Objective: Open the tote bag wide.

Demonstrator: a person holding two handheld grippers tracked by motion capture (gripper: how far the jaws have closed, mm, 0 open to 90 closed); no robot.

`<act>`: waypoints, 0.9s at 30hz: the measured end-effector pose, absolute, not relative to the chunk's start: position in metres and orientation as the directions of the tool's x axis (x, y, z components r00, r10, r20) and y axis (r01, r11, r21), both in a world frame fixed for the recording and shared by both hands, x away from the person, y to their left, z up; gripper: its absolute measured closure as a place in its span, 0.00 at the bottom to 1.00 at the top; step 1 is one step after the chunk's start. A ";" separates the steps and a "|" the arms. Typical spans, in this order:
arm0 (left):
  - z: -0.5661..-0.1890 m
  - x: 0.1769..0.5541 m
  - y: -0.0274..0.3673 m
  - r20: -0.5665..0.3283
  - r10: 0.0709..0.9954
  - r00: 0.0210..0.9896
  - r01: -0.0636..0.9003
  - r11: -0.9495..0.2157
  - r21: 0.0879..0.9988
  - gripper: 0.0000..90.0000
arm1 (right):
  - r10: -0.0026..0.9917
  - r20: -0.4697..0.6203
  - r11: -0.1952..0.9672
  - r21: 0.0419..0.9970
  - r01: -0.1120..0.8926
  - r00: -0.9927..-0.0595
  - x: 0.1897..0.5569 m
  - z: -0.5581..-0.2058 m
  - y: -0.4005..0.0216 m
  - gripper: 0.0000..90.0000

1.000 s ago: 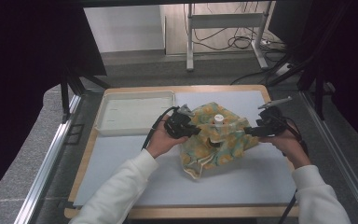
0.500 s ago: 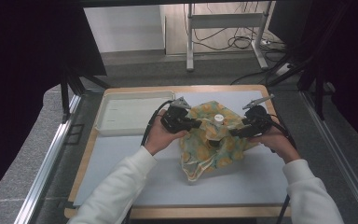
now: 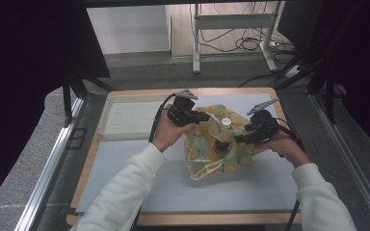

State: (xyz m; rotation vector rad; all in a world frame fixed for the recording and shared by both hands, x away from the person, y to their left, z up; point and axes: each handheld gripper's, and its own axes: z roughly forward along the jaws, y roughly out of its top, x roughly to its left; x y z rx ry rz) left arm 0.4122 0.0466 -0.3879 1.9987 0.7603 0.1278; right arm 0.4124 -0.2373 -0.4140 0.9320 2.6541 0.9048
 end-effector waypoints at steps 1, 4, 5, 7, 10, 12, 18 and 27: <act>-0.388 0.413 0.047 -0.215 0.561 0.799 0.462 -0.344 0.818 0.98 | 0.615 0.029 0.618 0.602 0.505 -0.788 0.413 -0.414 -0.237 0.53; -0.389 0.414 0.047 -0.220 0.560 0.799 0.466 -0.346 0.814 0.98 | 0.592 0.050 0.628 0.596 0.500 -0.804 0.414 -0.416 -0.236 0.69; -0.389 0.415 0.047 -0.220 0.560 0.799 0.467 -0.346 0.814 0.98 | 0.590 0.055 0.629 0.595 0.501 -0.806 0.414 -0.416 -0.236 0.73; -0.389 0.415 0.047 -0.221 0.559 0.799 0.467 -0.346 0.814 0.97 | 0.582 0.059 0.631 0.595 0.497 -0.811 0.414 -0.417 -0.235 0.77; -0.389 0.414 0.048 -0.220 0.559 0.799 0.467 -0.347 0.814 0.98 | 0.582 0.055 0.634 0.594 0.495 -0.811 0.413 -0.417 -0.234 0.69; -0.389 0.414 0.048 -0.222 0.559 0.799 0.467 -0.344 0.814 0.98 | 0.586 0.032 0.638 0.598 0.485 -0.809 0.413 -0.416 -0.234 0.56; -0.386 0.413 0.049 -0.222 0.555 0.802 0.465 -0.346 0.815 0.98 | 0.557 0.011 0.654 0.611 0.447 -0.831 0.414 -0.408 -0.233 0.28; -0.386 0.413 0.050 -0.224 0.554 0.802 0.468 -0.349 0.812 0.98 | 0.480 0.059 0.703 0.571 0.424 -0.875 0.427 -0.413 -0.223 0.37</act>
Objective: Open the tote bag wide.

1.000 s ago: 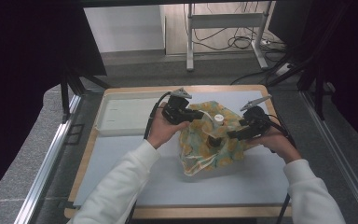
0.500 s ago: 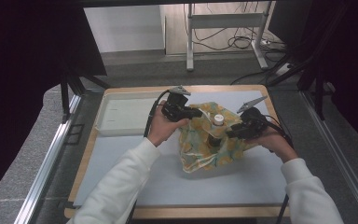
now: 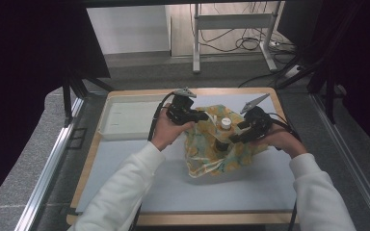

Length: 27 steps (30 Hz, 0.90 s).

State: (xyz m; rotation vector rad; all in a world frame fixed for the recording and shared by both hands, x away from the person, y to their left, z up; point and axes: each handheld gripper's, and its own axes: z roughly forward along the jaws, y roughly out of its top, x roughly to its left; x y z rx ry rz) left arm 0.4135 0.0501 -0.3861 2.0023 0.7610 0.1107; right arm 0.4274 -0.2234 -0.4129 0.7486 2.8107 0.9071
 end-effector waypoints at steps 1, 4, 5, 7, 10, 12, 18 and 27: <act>-0.386 0.414 0.050 -0.224 0.555 0.801 0.469 -0.350 0.811 0.98 | 0.478 0.066 0.705 0.565 0.428 -0.876 0.427 -0.413 -0.223 0.42; -0.388 0.415 0.051 -0.226 0.556 0.800 0.471 -0.350 0.810 0.98 | 0.447 0.085 0.712 0.568 0.412 -0.890 0.424 -0.415 -0.225 0.61; -0.388 0.415 0.051 -0.225 0.556 0.800 0.471 -0.350 0.810 0.98 | 0.454 0.091 0.715 0.556 0.423 -0.886 0.423 -0.415 -0.226 0.69; -0.388 0.414 0.051 -0.227 0.556 0.799 0.472 -0.347 0.811 0.98 | 0.454 0.103 0.717 0.548 0.431 -0.885 0.422 -0.416 -0.229 0.80; -0.389 0.413 0.051 -0.228 0.557 0.799 0.472 -0.346 0.811 0.98 | 0.461 0.113 0.705 0.555 0.441 -0.880 0.420 -0.413 -0.235 0.93; -0.389 0.414 0.051 -0.229 0.559 0.797 0.474 -0.345 0.810 0.98 | 0.458 0.115 0.696 0.571 0.436 -0.881 0.419 -0.410 -0.238 0.97; -0.389 0.415 0.053 -0.226 0.565 0.793 0.475 -0.342 0.811 0.98 | 0.473 0.116 0.667 0.600 0.441 -0.873 0.415 -0.401 -0.243 0.98; -0.391 0.418 0.054 -0.224 0.583 0.781 0.483 -0.338 0.808 0.98 | 0.525 0.081 0.616 0.652 0.443 -0.847 0.416 -0.384 -0.250 0.98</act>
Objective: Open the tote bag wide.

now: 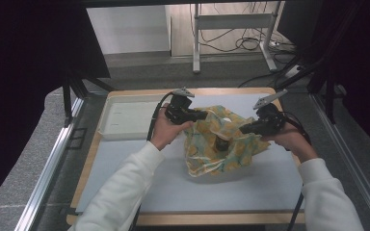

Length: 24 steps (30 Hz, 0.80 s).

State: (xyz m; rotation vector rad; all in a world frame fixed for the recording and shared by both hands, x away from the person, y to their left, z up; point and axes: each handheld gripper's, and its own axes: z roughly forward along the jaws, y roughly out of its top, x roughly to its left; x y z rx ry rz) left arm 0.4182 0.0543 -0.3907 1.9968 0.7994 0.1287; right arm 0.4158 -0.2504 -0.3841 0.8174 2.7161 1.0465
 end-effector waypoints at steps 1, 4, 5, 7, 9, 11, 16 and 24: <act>-0.391 0.419 0.055 -0.224 0.586 0.779 0.484 -0.335 0.808 0.98 | 0.533 0.081 0.607 0.656 0.448 -0.842 0.417 -0.382 -0.252 0.98; -0.391 0.420 0.056 -0.222 0.591 0.775 0.485 -0.332 0.809 0.98 | 0.545 0.069 0.599 0.666 0.445 -0.836 0.419 -0.376 -0.253 0.98; -0.391 0.421 0.056 -0.222 0.592 0.774 0.487 -0.334 0.807 0.98 | 0.550 0.058 0.598 0.669 0.442 -0.833 0.419 -0.374 -0.253 0.98; -0.391 0.422 0.056 -0.223 0.596 0.771 0.490 -0.332 0.806 0.98 | 0.562 0.048 0.590 0.676 0.441 -0.826 0.421 -0.371 -0.252 0.98; -0.392 0.423 0.056 -0.220 0.598 0.771 0.489 -0.335 0.805 0.98 | 0.575 0.043 0.581 0.681 0.445 -0.817 0.423 -0.368 -0.251 0.98; -0.393 0.424 0.055 -0.214 0.603 0.768 0.490 -0.340 0.802 0.98 | 0.597 0.034 0.574 0.680 0.456 -0.802 0.426 -0.367 -0.250 0.98; -0.397 0.430 0.056 -0.198 0.626 0.754 0.496 -0.345 0.797 0.98 | 0.644 0.012 0.552 0.685 0.476 -0.765 0.434 -0.365 -0.246 0.98; -0.408 0.445 0.060 -0.232 0.666 0.709 0.547 -0.312 0.777 0.98 | 0.733 0.019 0.460 0.722 0.516 -0.680 0.453 -0.365 -0.248 0.98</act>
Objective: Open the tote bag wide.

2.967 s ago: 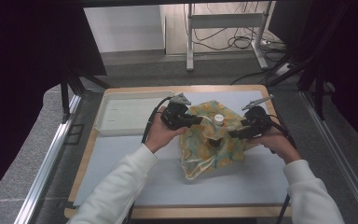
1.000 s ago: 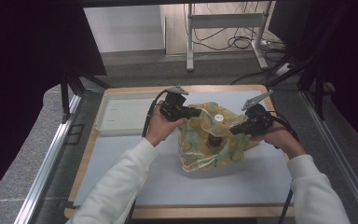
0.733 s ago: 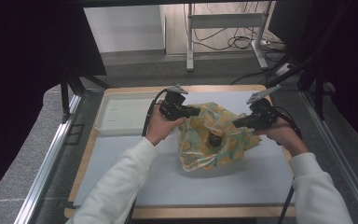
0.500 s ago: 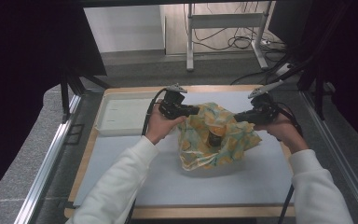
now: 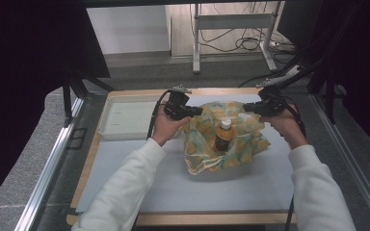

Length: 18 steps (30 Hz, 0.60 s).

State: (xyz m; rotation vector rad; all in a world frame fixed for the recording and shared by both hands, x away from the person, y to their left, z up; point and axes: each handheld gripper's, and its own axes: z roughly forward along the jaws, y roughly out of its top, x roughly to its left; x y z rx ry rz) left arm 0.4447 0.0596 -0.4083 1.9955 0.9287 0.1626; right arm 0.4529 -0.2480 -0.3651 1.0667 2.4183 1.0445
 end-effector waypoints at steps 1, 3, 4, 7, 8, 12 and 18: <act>-0.411 0.447 0.058 -0.232 0.672 0.703 0.556 -0.316 0.769 0.98 | 0.741 0.014 0.460 0.718 0.523 -0.671 0.456 -0.368 -0.247 0.98; -0.418 0.449 0.054 -0.228 0.684 0.693 0.571 -0.328 0.753 0.98 | 0.752 -0.010 0.475 0.701 0.532 -0.659 0.461 -0.376 -0.243 0.98; -0.422 0.450 0.051 -0.221 0.693 0.686 0.576 -0.333 0.746 0.98 | 0.759 -0.020 0.481 0.692 0.539 -0.651 0.463 -0.381 -0.241 0.98; -0.434 0.453 0.044 -0.194 0.709 0.678 0.587 -0.363 0.723 0.98 | 0.778 -0.031 0.485 0.666 0.568 -0.628 0.470 -0.401 -0.236 0.98; -0.438 0.454 0.043 -0.190 0.710 0.678 0.591 -0.372 0.716 0.98 | 0.781 -0.031 0.487 0.655 0.578 -0.623 0.473 -0.408 -0.236 0.98; -0.452 0.455 0.039 -0.185 0.713 0.676 0.603 -0.391 0.695 0.97 | 0.797 -0.008 0.473 0.630 0.615 -0.605 0.481 -0.437 -0.236 0.98; -0.470 0.457 0.038 -0.201 0.717 0.668 0.631 -0.401 0.664 0.97 | 0.815 0.035 0.442 0.608 0.660 -0.579 0.487 -0.467 -0.240 0.98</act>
